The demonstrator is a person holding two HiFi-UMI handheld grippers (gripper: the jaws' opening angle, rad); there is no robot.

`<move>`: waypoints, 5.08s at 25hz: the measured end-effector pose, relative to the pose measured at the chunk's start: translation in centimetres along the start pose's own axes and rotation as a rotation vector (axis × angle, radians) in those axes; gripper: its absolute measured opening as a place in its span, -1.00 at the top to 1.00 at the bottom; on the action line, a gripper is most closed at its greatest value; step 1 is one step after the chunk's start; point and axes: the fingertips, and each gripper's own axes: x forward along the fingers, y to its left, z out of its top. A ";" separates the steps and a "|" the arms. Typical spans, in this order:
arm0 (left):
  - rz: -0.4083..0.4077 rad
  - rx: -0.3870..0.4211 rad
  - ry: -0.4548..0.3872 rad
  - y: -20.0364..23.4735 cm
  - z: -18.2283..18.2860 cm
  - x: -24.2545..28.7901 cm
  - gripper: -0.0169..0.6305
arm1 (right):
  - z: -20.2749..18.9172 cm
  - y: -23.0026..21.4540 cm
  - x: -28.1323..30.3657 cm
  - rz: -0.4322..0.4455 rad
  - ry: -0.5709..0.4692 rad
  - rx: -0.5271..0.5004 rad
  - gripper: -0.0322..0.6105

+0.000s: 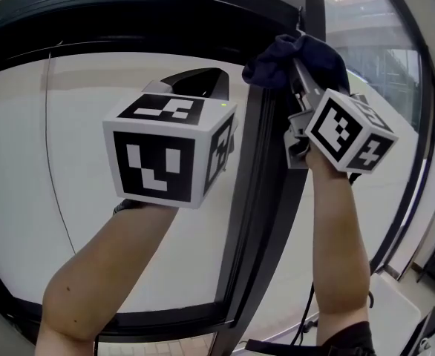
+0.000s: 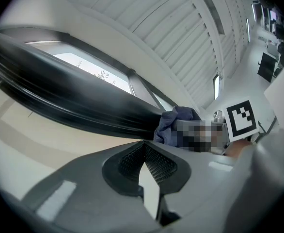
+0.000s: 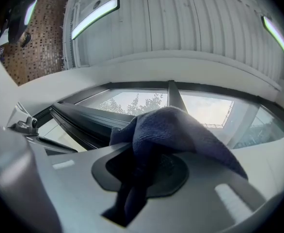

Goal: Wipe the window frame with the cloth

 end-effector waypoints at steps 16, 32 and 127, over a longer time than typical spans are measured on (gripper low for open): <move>0.029 -0.083 0.100 -0.8 -7.7 -3.3 0.97 | -2.7 1.6 -2.5 0.017 0.009 -0.020 0.69; 0.026 -0.147 0.210 -2.3 -13.8 -5.7 0.97 | -6.4 3.3 -6.0 -0.016 0.018 -0.043 0.70; -0.097 -0.340 0.616 -16.1 -41.9 -27.2 0.97 | -36.0 14.8 -36.4 0.004 0.491 0.204 0.69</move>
